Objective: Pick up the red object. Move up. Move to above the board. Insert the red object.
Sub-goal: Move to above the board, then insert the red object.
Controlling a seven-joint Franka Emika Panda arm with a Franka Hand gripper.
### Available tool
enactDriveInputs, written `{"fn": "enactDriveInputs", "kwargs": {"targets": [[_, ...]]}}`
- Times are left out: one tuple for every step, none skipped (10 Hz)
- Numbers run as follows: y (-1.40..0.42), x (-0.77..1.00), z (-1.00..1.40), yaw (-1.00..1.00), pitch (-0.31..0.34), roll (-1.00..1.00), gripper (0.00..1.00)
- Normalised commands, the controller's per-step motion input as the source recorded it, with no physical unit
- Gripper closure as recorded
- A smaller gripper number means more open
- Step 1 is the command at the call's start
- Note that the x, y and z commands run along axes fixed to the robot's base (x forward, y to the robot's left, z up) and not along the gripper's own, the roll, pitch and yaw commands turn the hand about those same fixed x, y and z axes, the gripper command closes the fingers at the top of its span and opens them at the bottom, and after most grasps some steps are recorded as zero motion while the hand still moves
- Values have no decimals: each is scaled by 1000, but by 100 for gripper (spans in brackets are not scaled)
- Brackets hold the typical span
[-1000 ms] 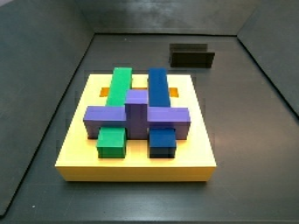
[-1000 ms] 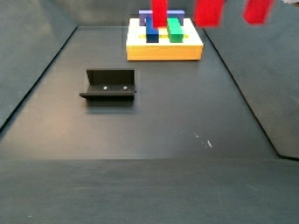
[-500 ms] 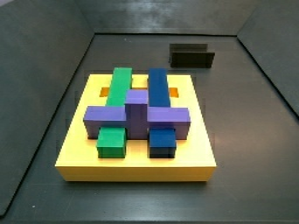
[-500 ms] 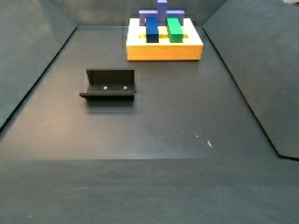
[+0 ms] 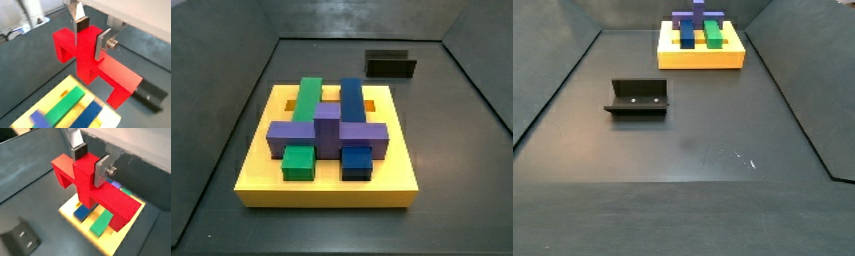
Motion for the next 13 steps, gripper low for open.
{"fn": "enactDriveInputs", "kwargs": {"targets": [[-828, 193, 111, 11, 172, 21, 100], [-231, 109, 47, 6, 147, 17, 100], [17, -46, -191, 0, -103, 0, 100], [174, -169, -483, -29, -136, 134, 100], [391, -74, -709, -177, -139, 207, 100], [426, 0, -783, -140, -56, 283, 100], [354, 11, -857, -100, -36, 253, 100], [120, 0, -943, -57, -43, 191, 100], [0, 0, -829, 0, -181, 119, 100], [-163, 0, -800, -29, -219, 114, 100], [-171, 0, -774, -6, -220, 131, 100], [-151, 0, -754, 0, -237, 116, 100], [-117, 0, -637, 0, -221, 111, 100]]}}
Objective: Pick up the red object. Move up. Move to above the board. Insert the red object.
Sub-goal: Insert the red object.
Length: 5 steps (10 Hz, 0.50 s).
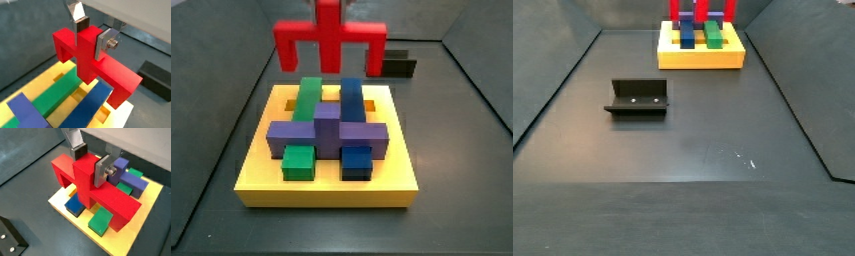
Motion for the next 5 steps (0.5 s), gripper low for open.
{"fn": "enactDriveInputs", "kwargs": {"targets": [[-60, -46, -431, 0, -179, 57, 100], [-49, 0, -229, 0, -100, 0, 100], [-100, 146, -160, 83, -41, 0, 100], [-131, 157, -129, 140, 0, 83, 100], [-106, 51, -151, 183, 0, 161, 100]]}}
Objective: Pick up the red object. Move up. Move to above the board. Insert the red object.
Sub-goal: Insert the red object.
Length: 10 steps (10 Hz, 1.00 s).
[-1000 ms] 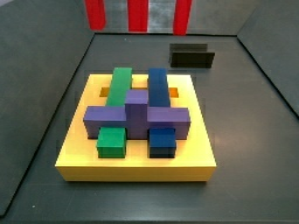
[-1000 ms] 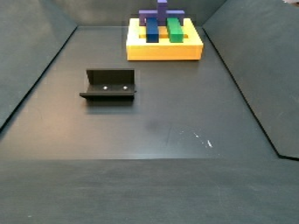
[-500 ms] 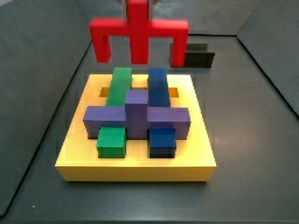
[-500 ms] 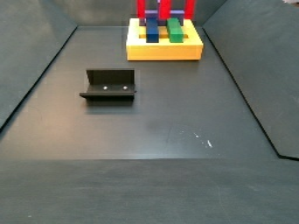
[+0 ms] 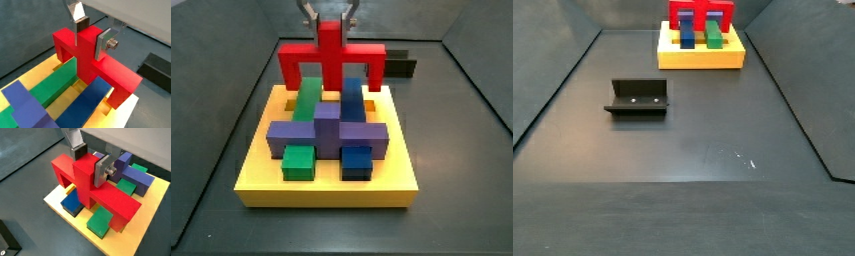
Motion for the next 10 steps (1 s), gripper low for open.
{"fn": "enactDriveInputs", "kwargs": {"targets": [[-117, 0, -123, 203, 0, 174, 100], [-83, 0, -57, 186, 0, 104, 100], [-94, 0, -103, 214, 0, 107, 100], [-77, 0, -134, 214, 0, 127, 100], [-40, 23, -203, 203, 0, 126, 100], [0, 83, -400, 6, 0, 131, 100], [0, 217, -343, 0, 0, 107, 100], [0, 237, -260, 0, 0, 96, 100], [0, 29, -260, 0, 0, 96, 100], [0, 0, -223, 0, 0, 90, 100]]}}
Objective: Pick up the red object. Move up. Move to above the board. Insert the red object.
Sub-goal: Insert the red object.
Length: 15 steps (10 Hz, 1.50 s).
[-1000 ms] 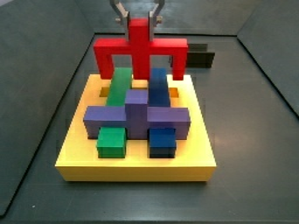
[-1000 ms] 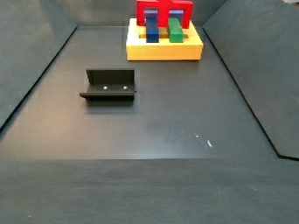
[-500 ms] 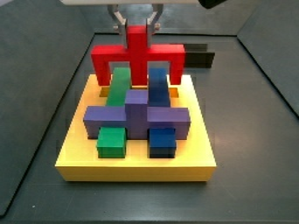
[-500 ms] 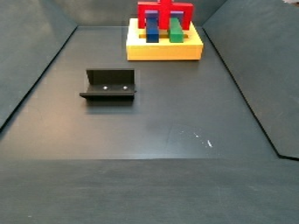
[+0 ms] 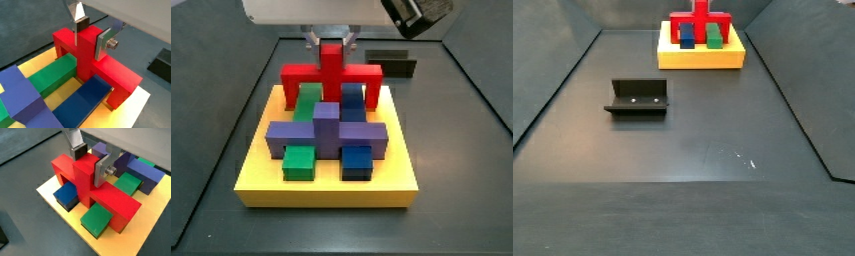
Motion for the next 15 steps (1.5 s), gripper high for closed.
{"fn": "enactDriveInputs", "kwargs": {"targets": [[0, 0, -134, 0, 0, 86, 100], [0, -217, -106, -20, 7, 103, 100], [-57, -109, -49, -57, 0, 4, 100], [-11, -49, -51, -126, -43, -29, 100], [-91, -97, 0, -46, -91, -147, 100], [-134, 0, 0, -143, 0, -149, 100], [-129, 0, 0, -194, 0, -181, 100], [-46, 0, -29, -217, 0, -131, 100], [0, 0, -91, -109, 0, -49, 100], [86, 0, -269, 0, 0, 14, 100], [114, 0, -454, 0, 0, 0, 100], [131, 54, -509, 0, 0, 0, 100], [117, 71, -491, 0, -51, -109, 100], [83, 91, -351, 49, -90, -234, 100], [0, 131, -251, 183, -50, -216, 100]]}}
